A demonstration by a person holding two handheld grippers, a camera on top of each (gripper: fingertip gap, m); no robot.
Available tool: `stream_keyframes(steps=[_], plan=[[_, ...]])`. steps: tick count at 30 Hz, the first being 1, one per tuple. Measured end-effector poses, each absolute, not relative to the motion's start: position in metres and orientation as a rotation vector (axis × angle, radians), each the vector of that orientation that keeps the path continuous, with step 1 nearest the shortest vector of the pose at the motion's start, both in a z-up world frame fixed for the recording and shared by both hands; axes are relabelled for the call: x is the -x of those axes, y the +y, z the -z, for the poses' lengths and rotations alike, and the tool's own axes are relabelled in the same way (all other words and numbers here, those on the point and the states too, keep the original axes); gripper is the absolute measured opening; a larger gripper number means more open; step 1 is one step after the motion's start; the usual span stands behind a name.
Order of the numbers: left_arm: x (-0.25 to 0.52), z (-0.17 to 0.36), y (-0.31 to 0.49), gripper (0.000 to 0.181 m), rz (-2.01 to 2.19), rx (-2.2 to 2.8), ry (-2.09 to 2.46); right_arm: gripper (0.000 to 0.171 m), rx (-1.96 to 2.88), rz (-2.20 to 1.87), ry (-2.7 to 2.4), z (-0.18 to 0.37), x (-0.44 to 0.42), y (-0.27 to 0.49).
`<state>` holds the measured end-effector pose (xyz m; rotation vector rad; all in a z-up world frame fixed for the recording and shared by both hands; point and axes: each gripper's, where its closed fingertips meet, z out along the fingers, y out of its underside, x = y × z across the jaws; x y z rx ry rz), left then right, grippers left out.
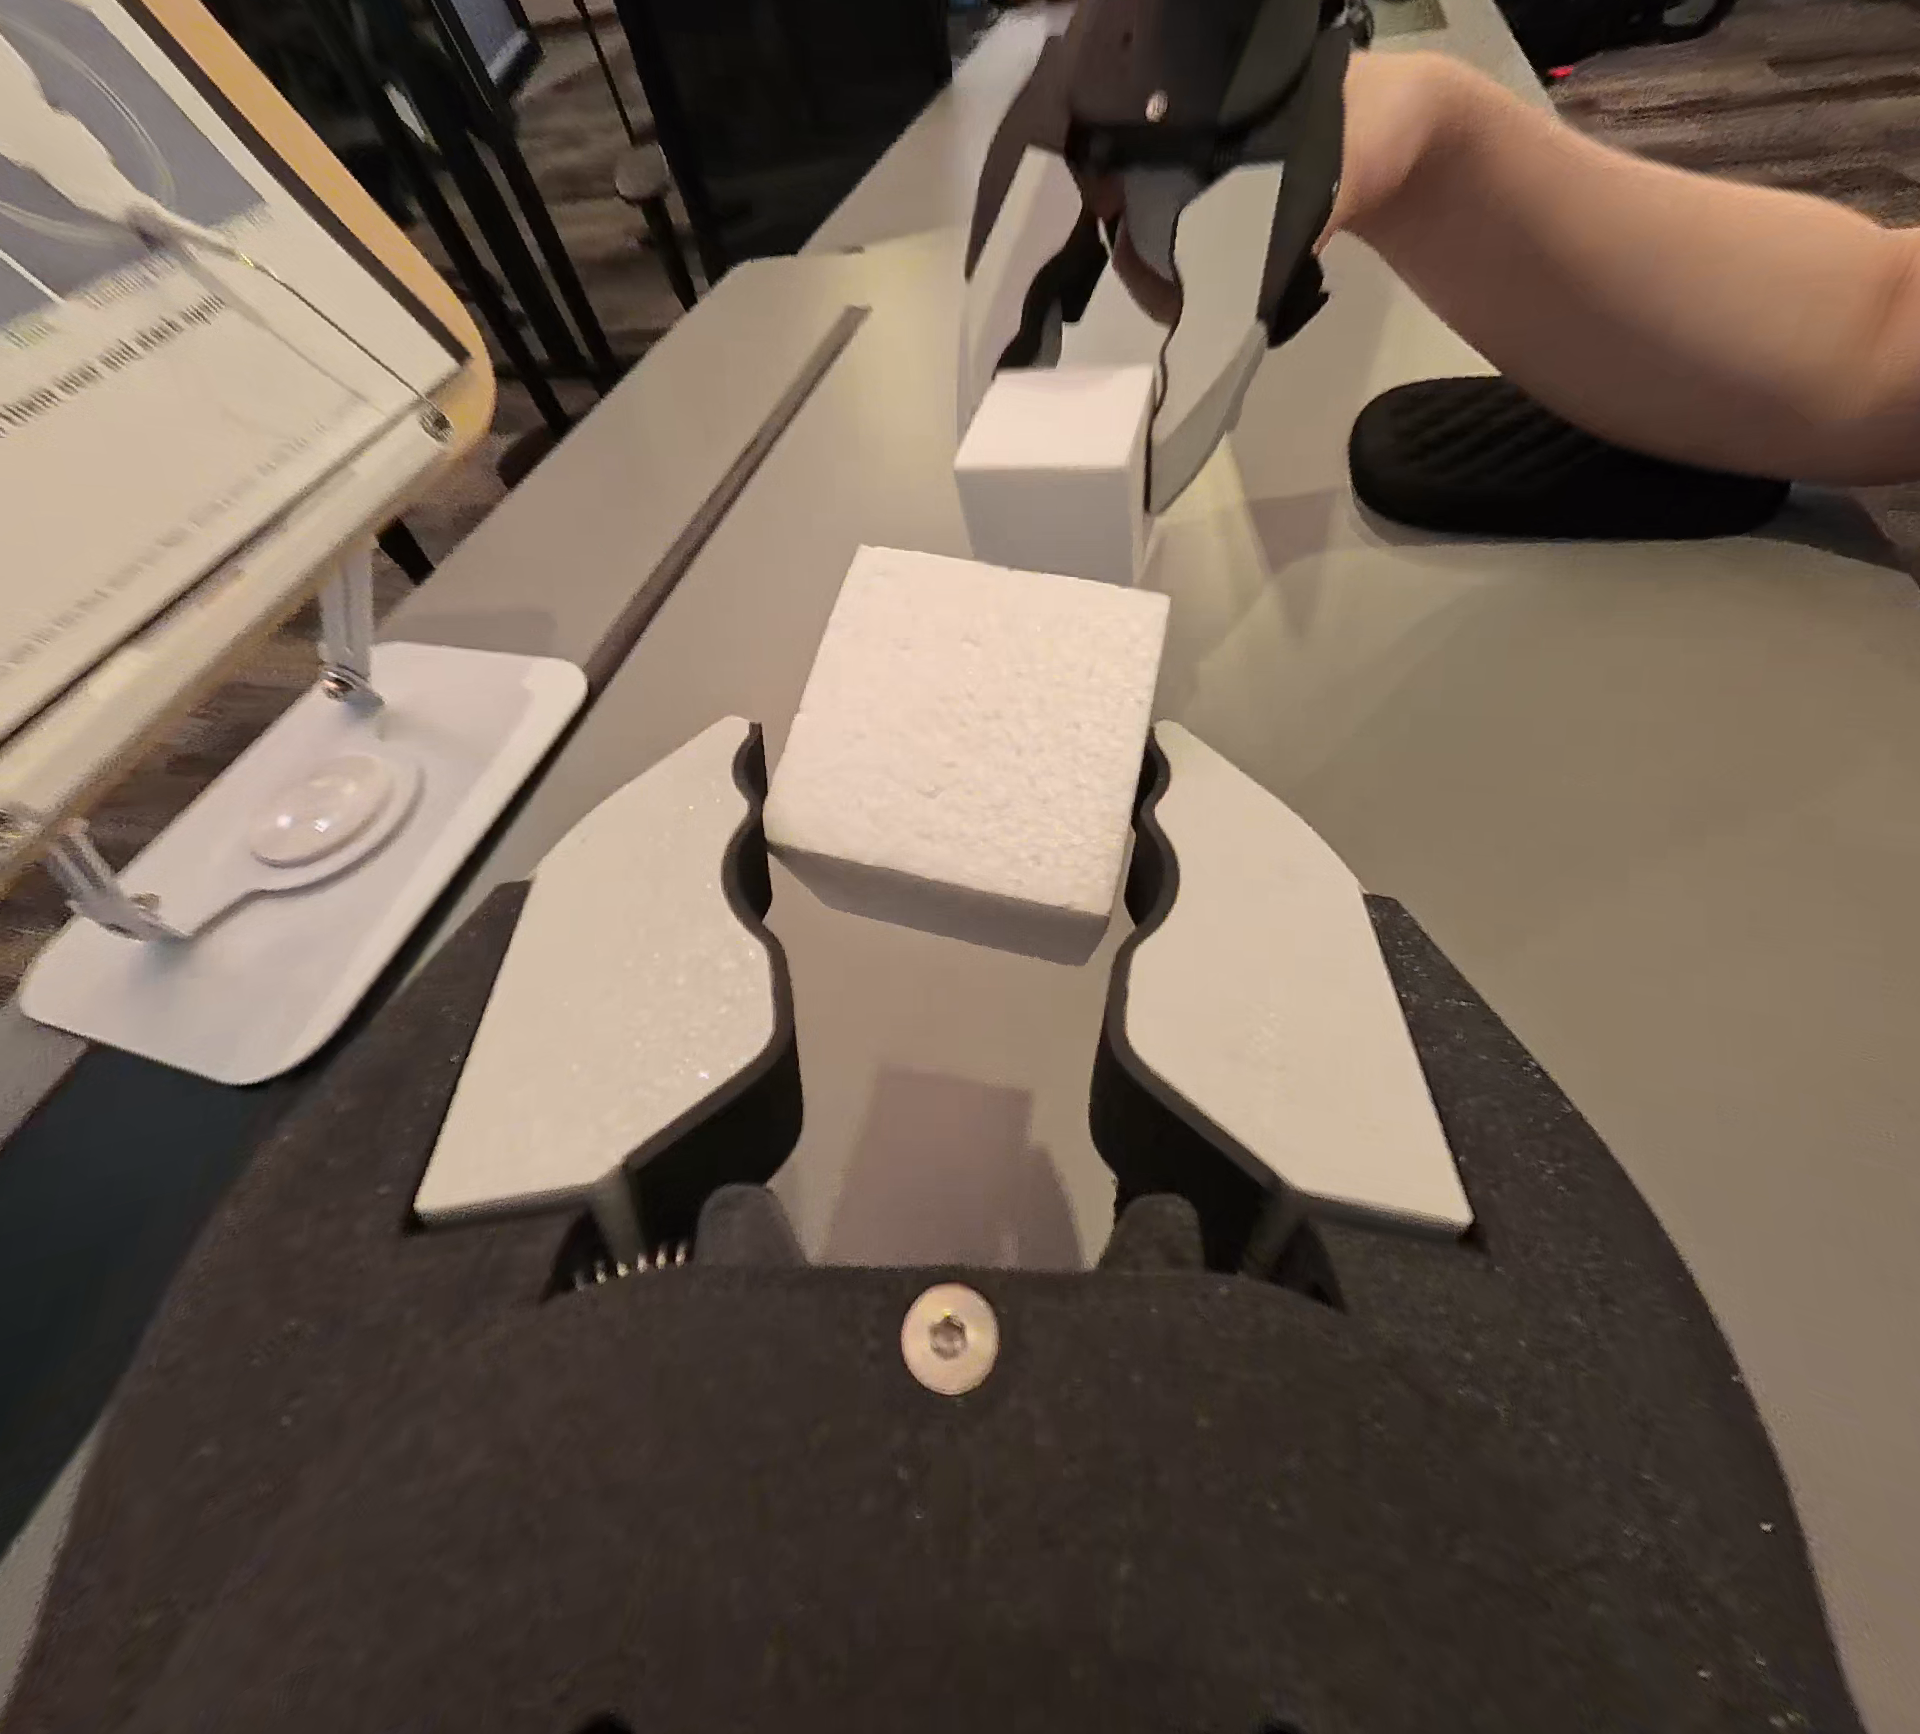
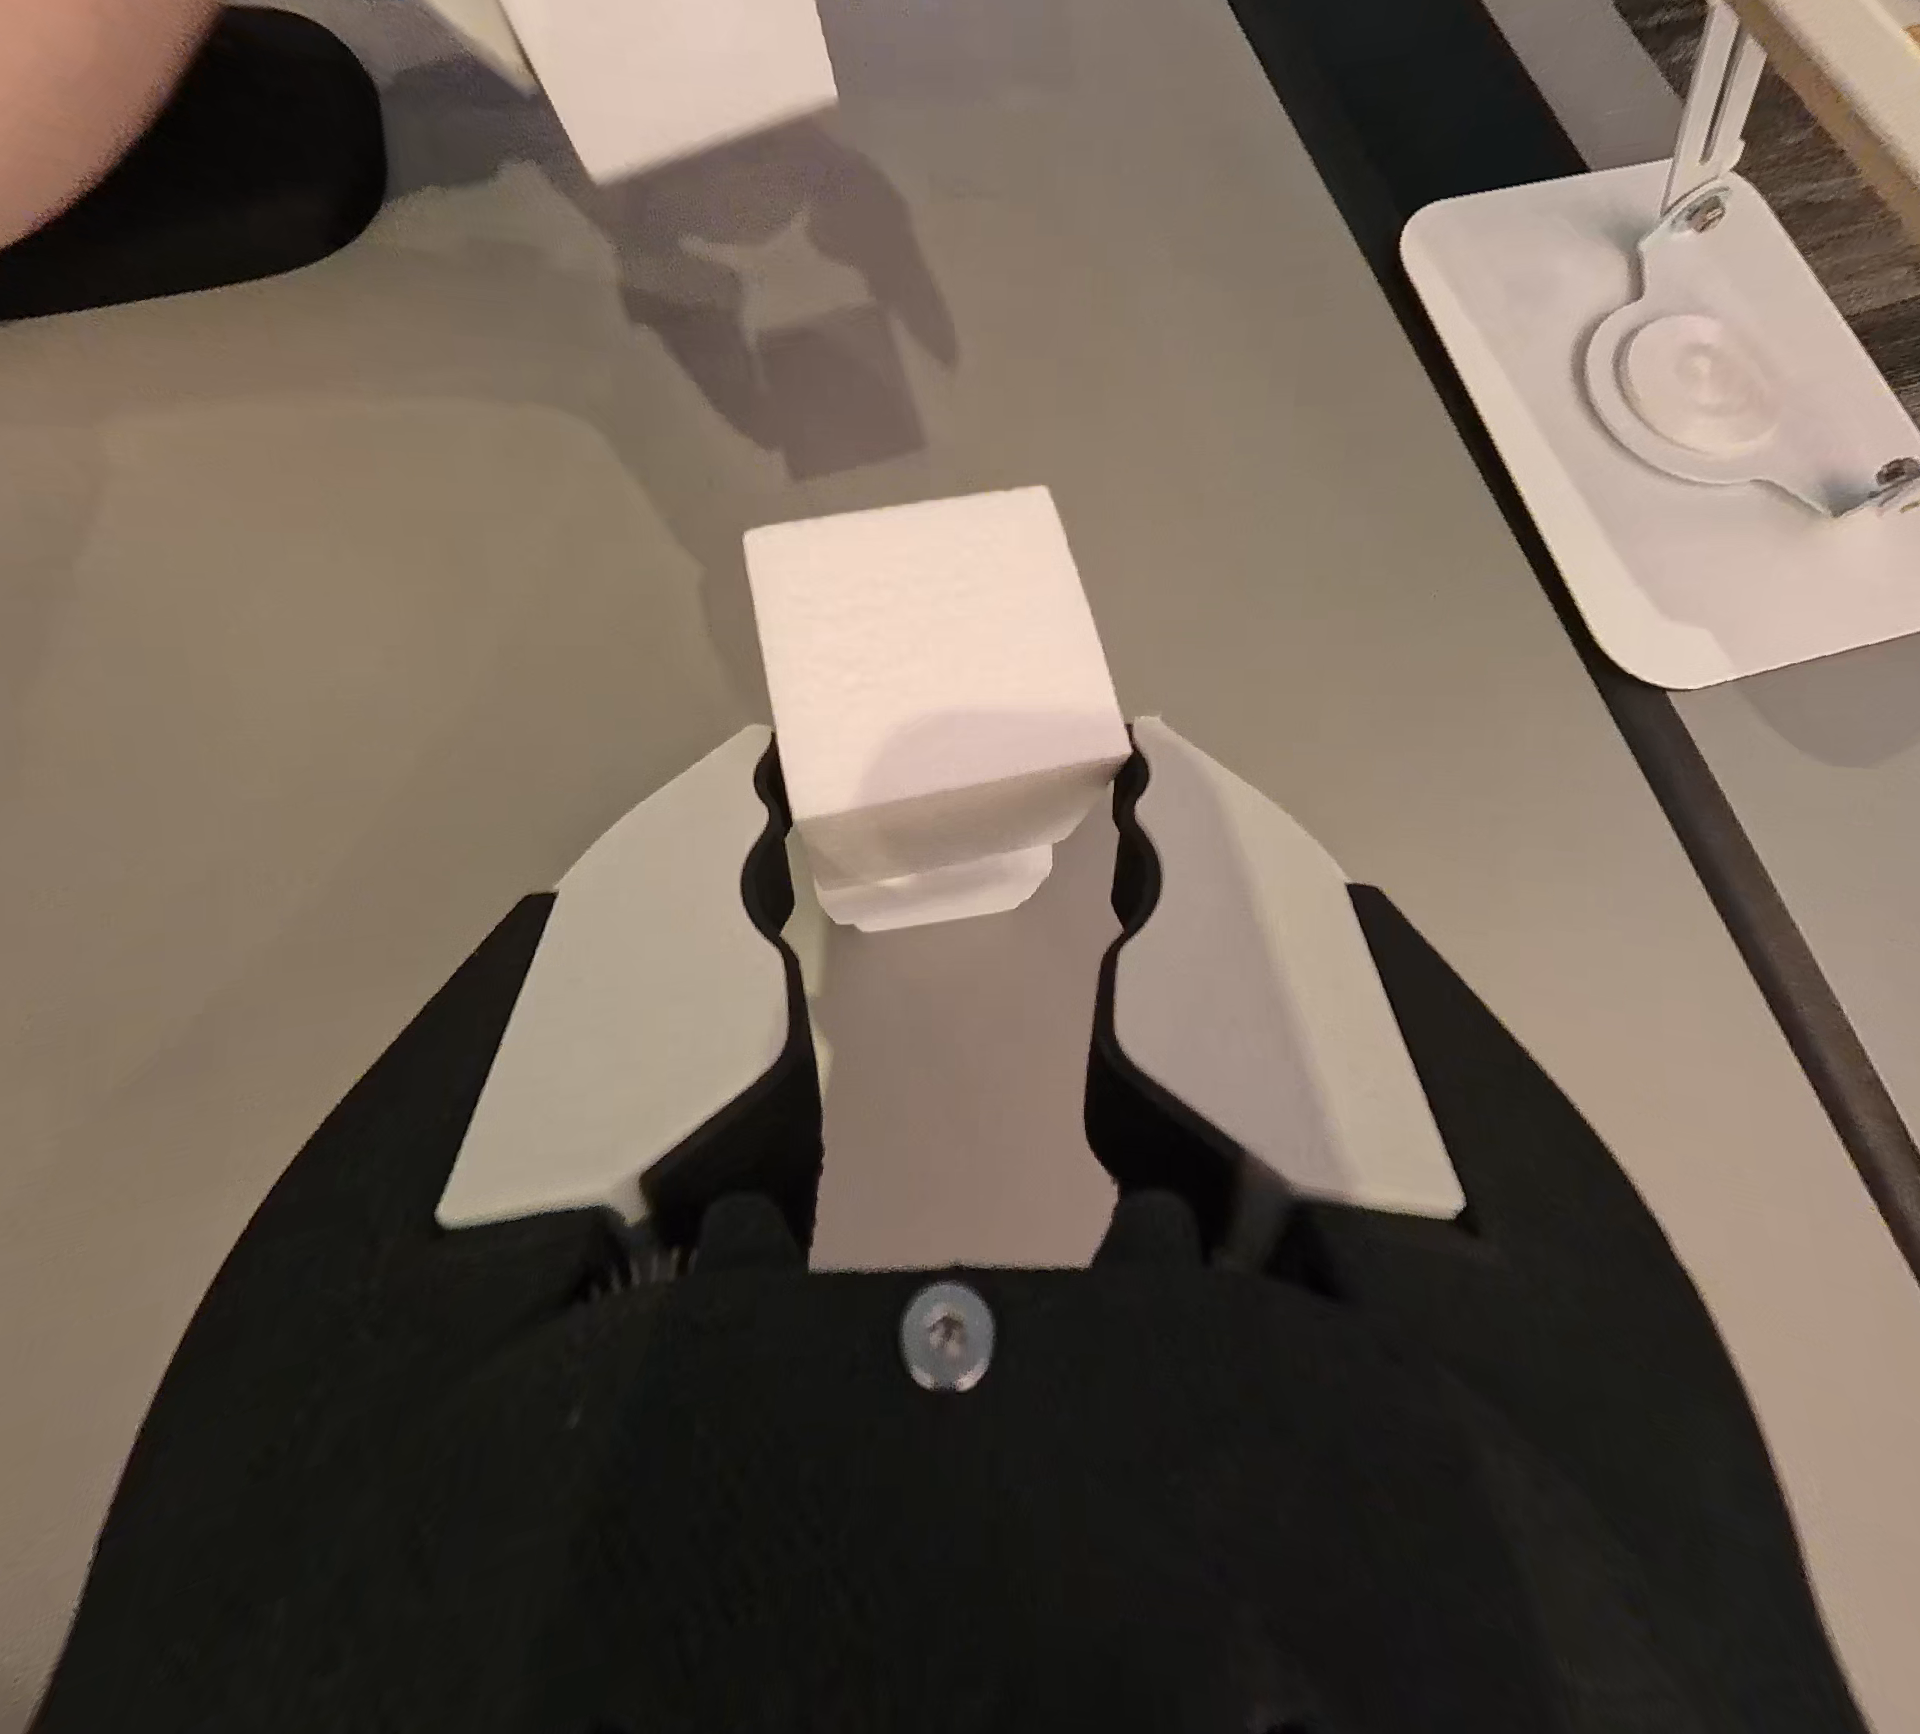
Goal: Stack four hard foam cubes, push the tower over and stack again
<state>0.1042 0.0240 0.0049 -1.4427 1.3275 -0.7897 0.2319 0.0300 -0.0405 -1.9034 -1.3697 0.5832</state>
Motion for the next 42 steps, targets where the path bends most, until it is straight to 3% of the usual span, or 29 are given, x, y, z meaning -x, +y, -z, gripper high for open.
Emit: stream_keyframes(steps=[6,14,23,36,42], plan=[[-0.102,-0.029,0.02,0.067,0.765,1.386,1.282,0.062,1.954,-0.541,-1.412,0.055,-0.235,0.029],[-0.134,-0.06,0.022,0.067,0.72,1.395,1.12,0.077,1.895,-0.559,-1.437,0.041,-0.243,0.023],[-0.234,-0.033,0.023,0.067,0.758,1.501,1.373,0.077,1.8,-0.787,-1.427,0.0,-0.292,-0.01],[-0.25,-0.007,0.028,0.067,0.723,1.6,1.466,0.074,1.811,-0.779,-1.431,0.001,-0.305,-0.012],[-0.243,-0.017,0.028,0.089,0.771,1.605,1.425,0.074,1.846,-0.762,-1.459,0.013,-0.302,-0.011]])
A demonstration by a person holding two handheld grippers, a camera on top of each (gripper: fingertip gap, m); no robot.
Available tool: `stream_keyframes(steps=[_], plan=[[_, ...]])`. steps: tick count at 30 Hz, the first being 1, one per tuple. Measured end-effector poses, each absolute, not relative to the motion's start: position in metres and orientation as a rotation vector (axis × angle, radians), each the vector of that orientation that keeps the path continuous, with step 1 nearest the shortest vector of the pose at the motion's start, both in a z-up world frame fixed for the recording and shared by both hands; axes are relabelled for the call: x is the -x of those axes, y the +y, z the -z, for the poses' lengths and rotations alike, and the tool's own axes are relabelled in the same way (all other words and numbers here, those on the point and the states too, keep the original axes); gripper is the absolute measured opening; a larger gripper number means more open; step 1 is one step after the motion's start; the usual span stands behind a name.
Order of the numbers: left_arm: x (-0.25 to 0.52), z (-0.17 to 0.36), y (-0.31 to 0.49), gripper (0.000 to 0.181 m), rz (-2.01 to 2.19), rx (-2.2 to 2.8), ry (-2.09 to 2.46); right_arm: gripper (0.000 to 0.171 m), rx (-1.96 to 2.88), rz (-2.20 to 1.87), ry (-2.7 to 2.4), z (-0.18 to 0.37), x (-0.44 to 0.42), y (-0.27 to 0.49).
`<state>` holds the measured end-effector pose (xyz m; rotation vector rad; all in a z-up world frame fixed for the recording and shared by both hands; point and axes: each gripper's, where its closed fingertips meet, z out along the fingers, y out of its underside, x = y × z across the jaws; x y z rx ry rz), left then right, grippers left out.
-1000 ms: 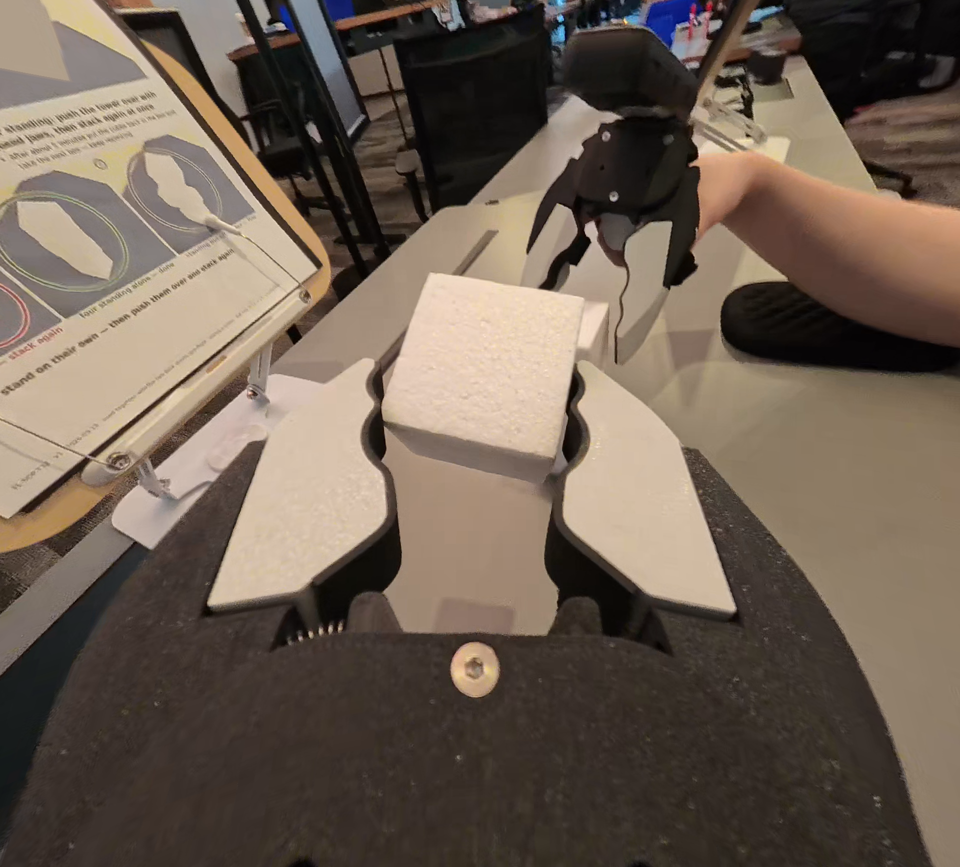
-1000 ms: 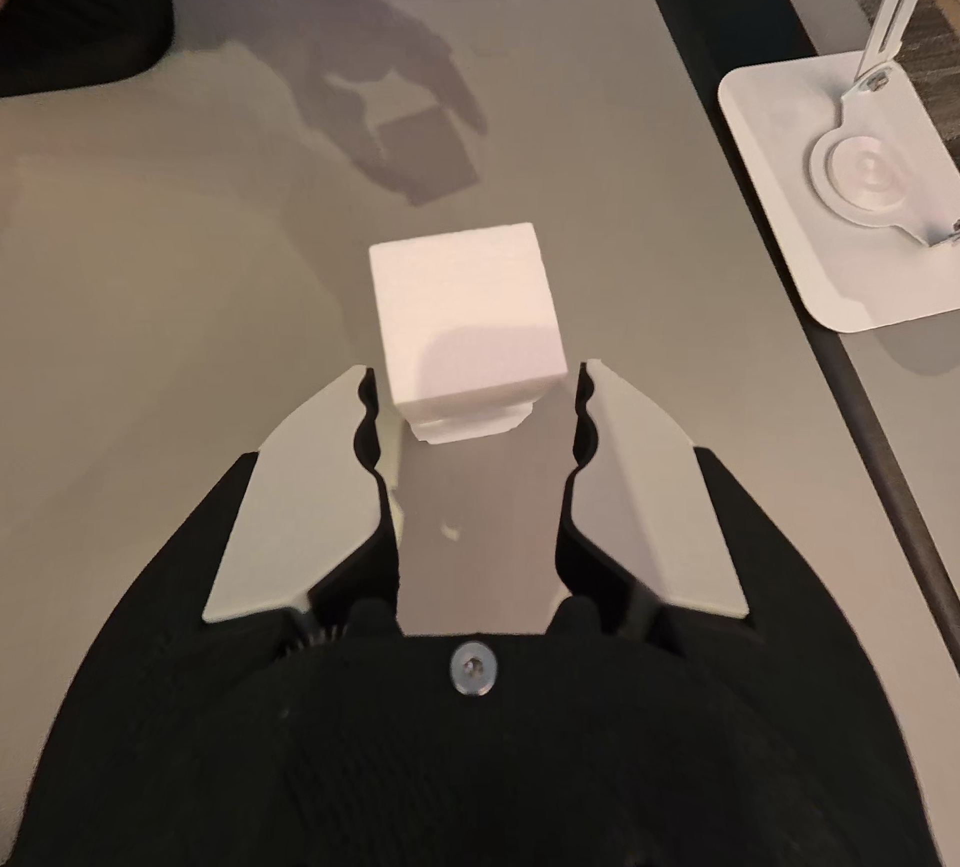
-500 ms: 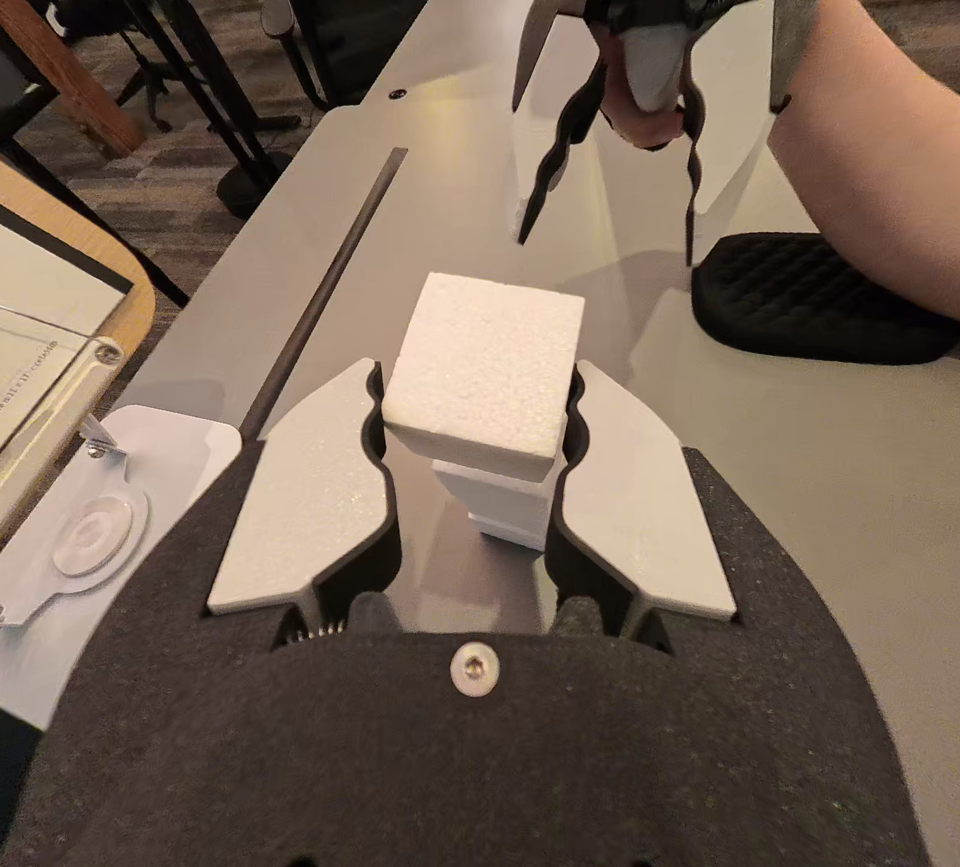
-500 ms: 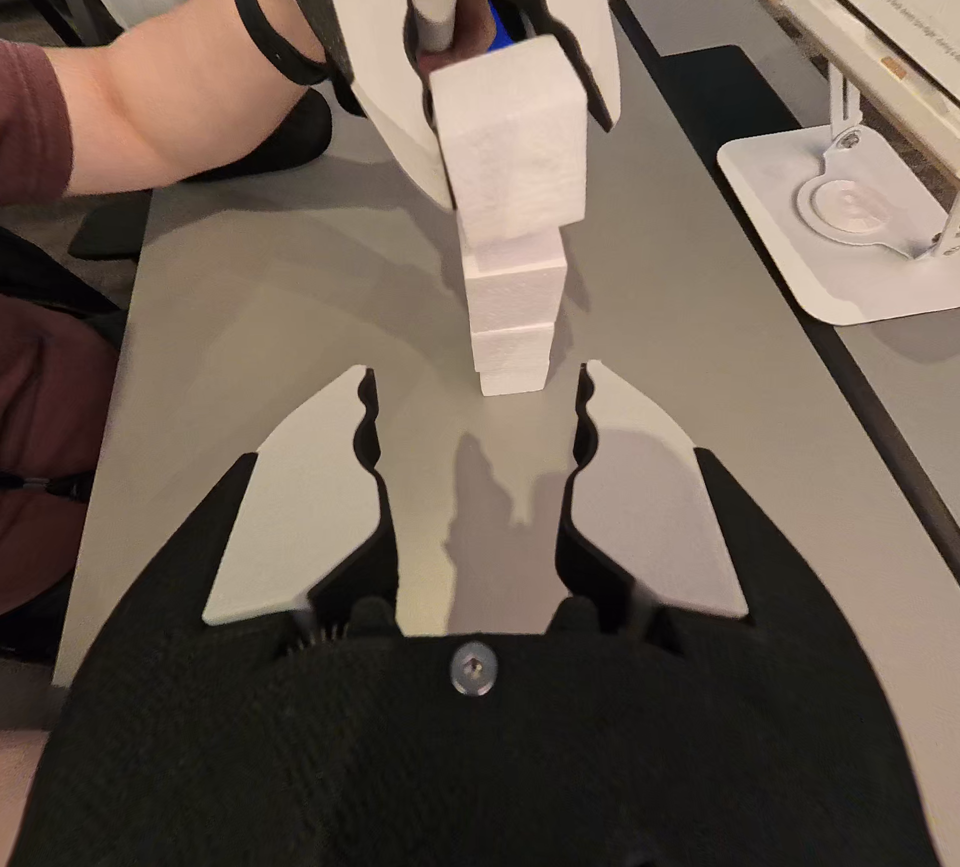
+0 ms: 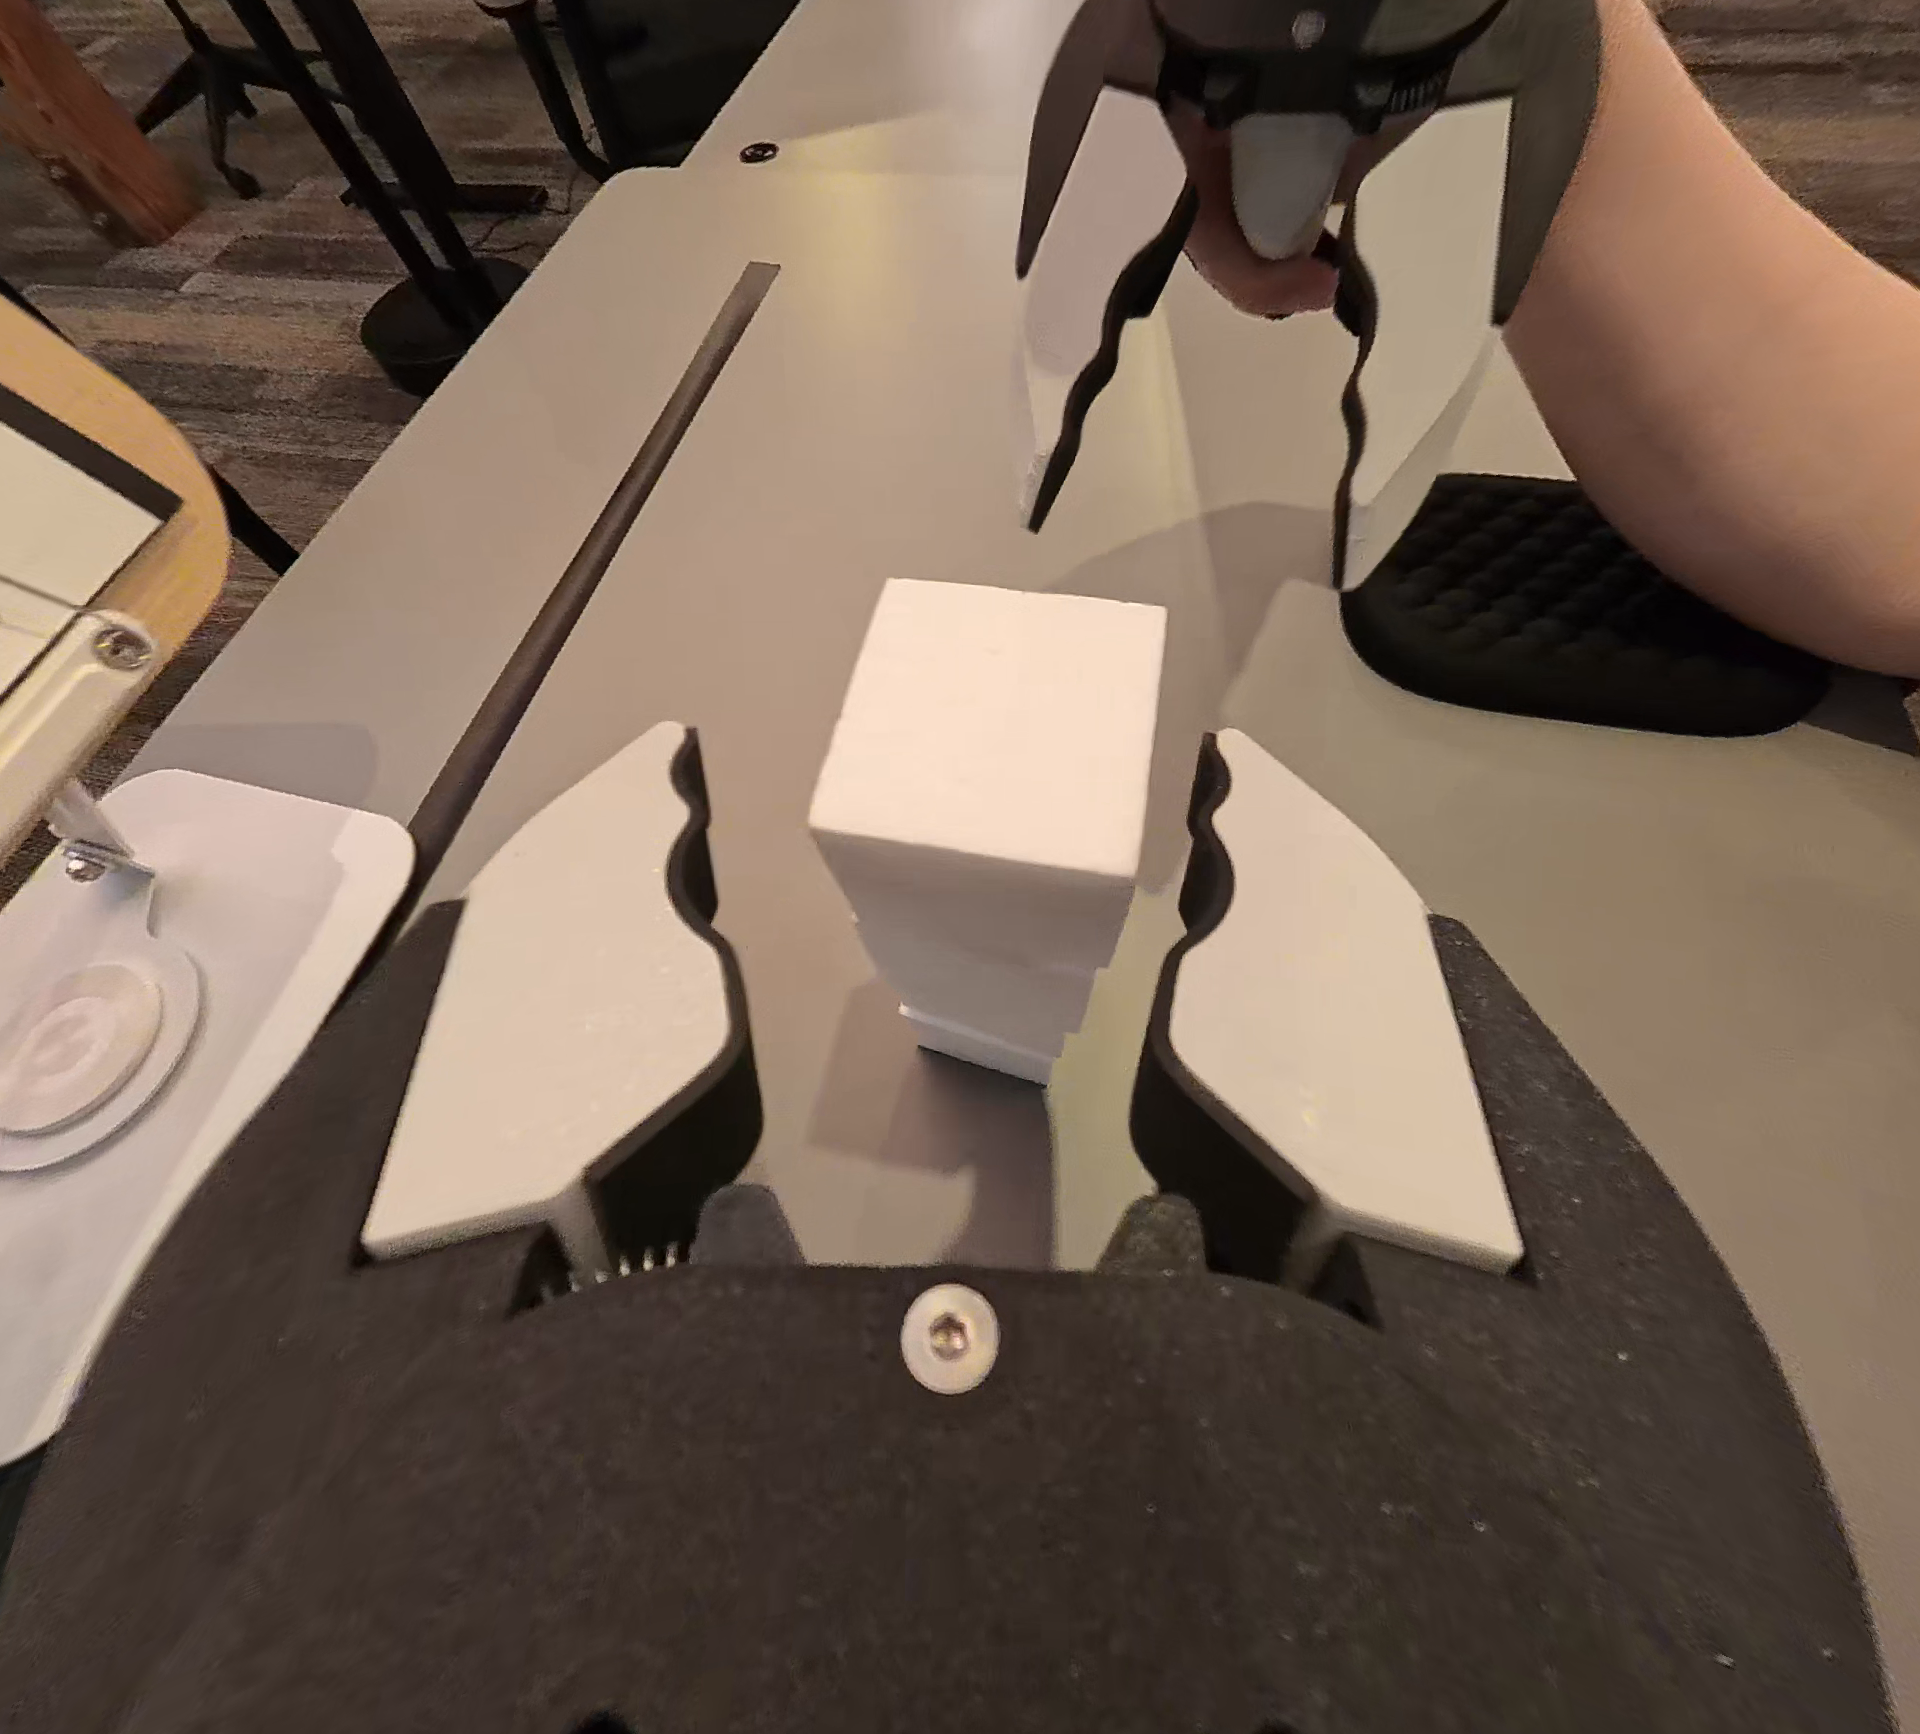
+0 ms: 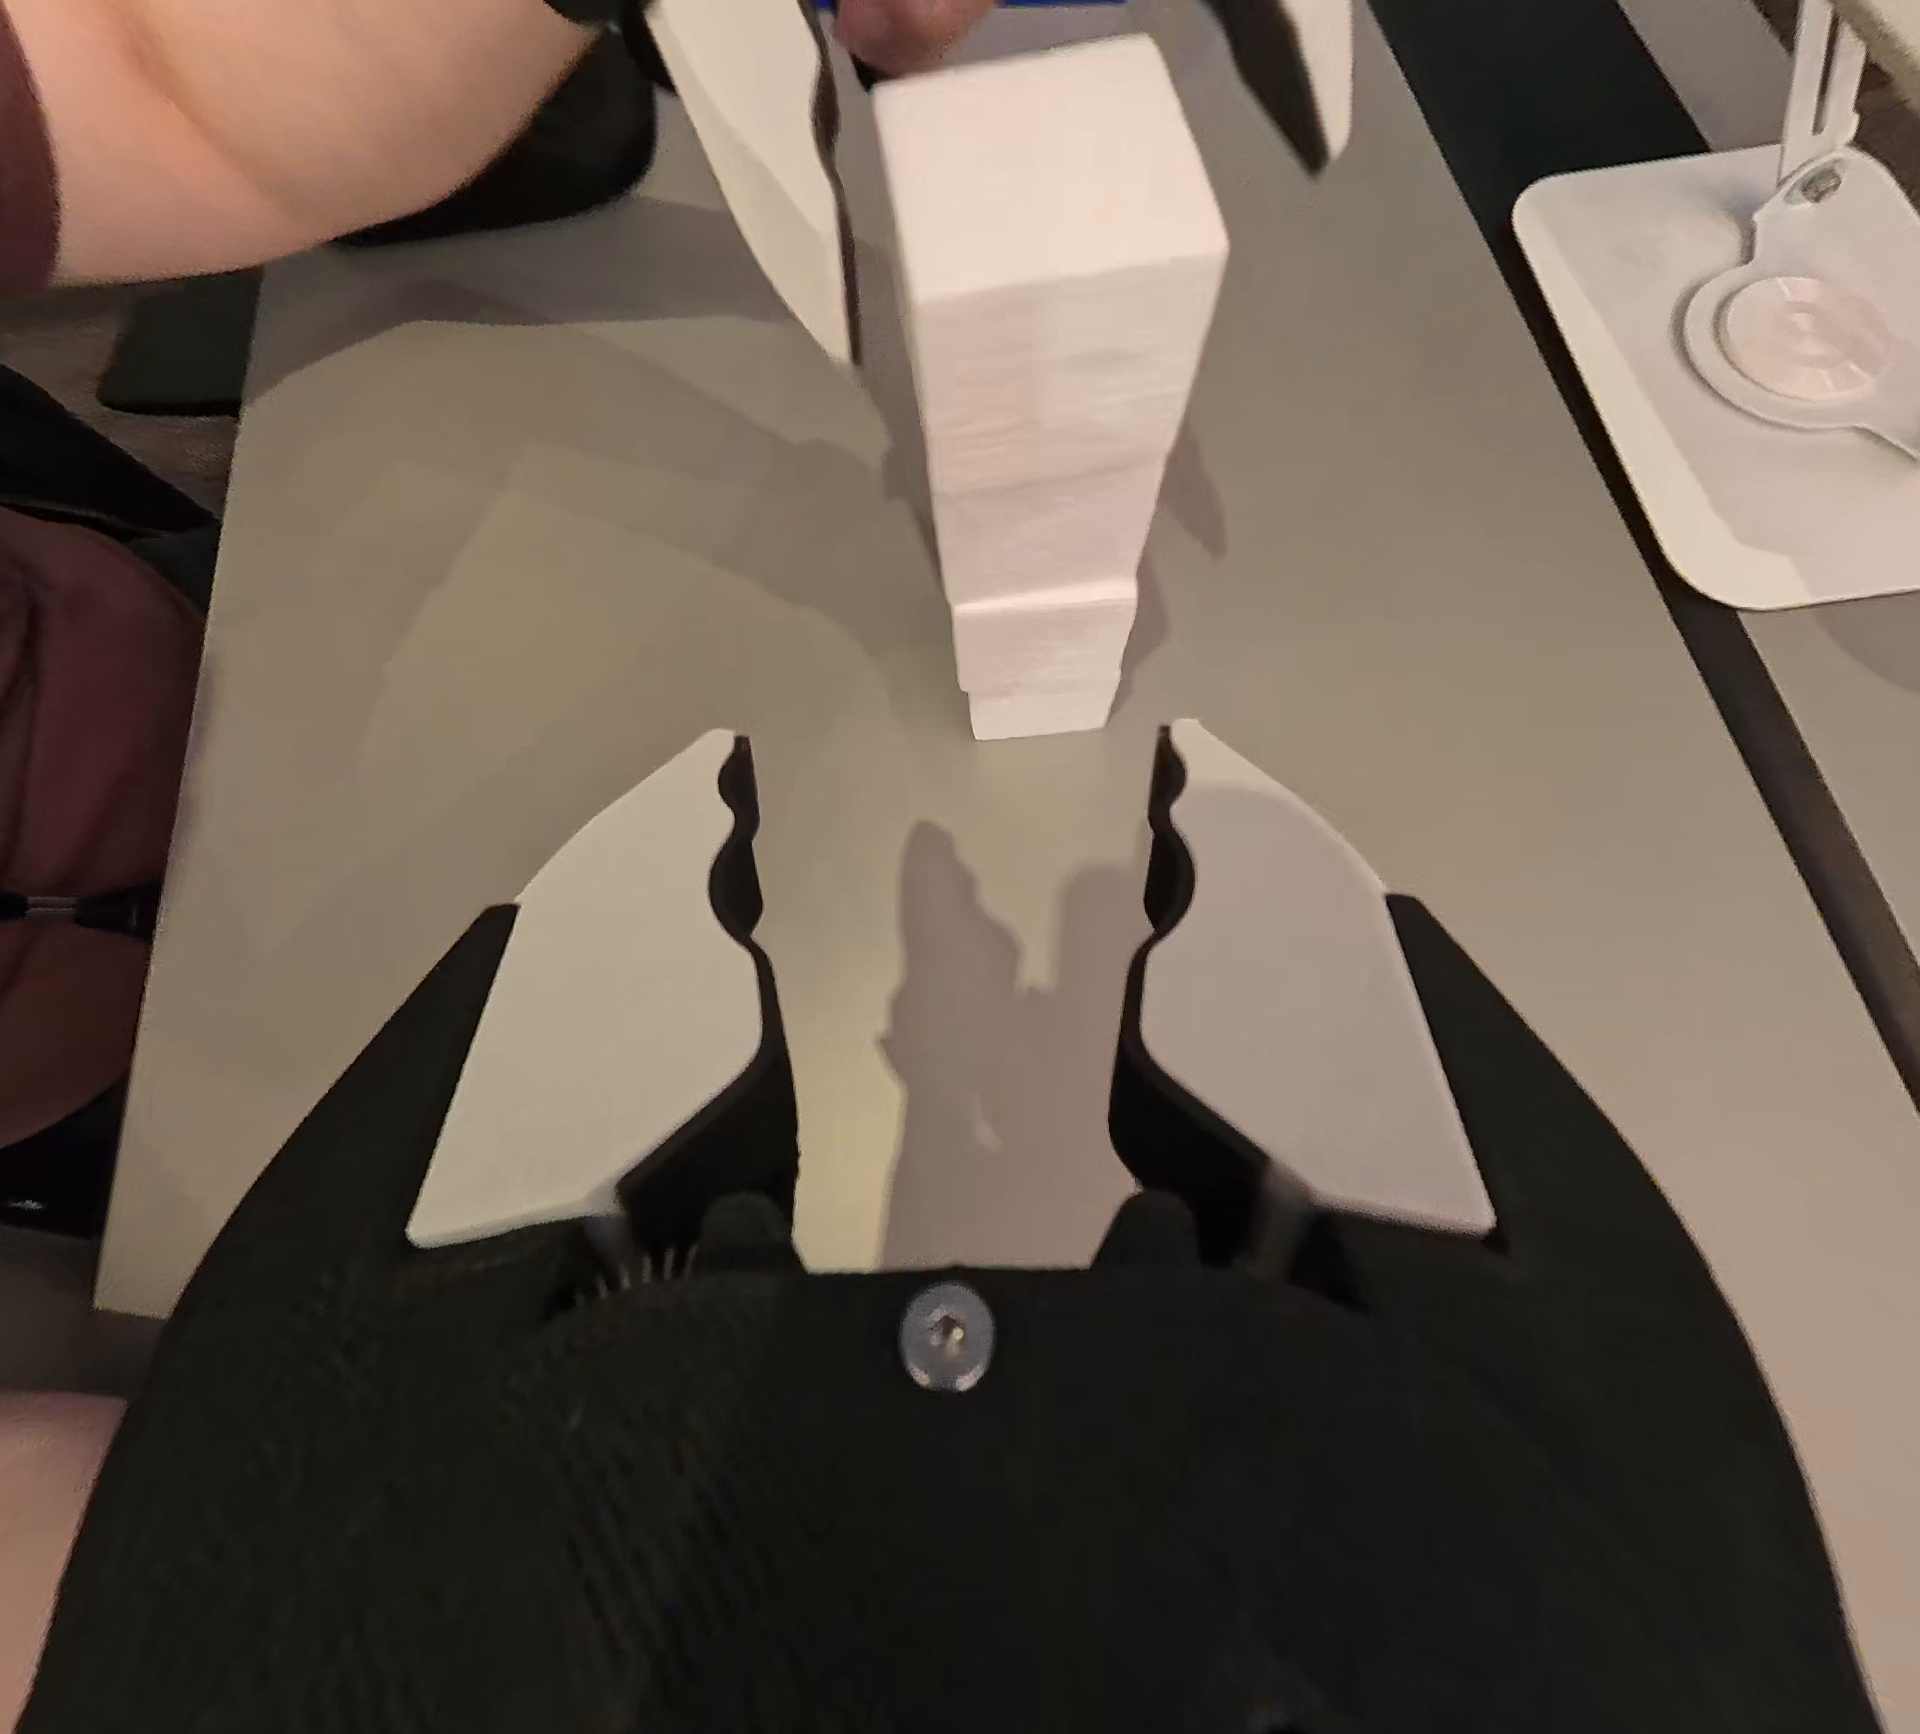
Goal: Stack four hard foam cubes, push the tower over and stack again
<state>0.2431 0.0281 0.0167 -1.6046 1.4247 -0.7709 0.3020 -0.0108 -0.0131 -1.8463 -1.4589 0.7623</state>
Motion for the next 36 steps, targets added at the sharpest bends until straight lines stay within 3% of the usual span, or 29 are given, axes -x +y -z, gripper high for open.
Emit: stream_keyframes(steps=[6,12,13,16,25,36], plan=[[-0.196,-0.02,0.032,0.082,0.777,1.611,1.247,0.074,1.918,-0.71,-1.405,0.023,-0.316,0.002],[-0.136,0.084,0.038,0.064,0.689,1.94,1.168,0.069,2.03,-0.646,-1.196,0.026,-0.354,0.03],[-0.134,0.099,0.035,0.055,0.706,1.981,1.164,0.068,2.053,-0.634,-1.143,0.026,-0.363,0.035],[-0.147,0.12,0.024,0.0,0.837,2.045,1.134,0.067,2.111,-0.612,-0.999,0.026,-0.391,0.044],[-0.205,0.097,0.045,0.0,0.353,2.028,1.256,0.065,2.13,-0.609,-0.806,0.014,-0.442,0.039],[-0.29,0.065,0.04,0.0,0.414,1.937,1.383,0.065,2.151,-0.591,-0.803,0.015,-0.452,0.033]])
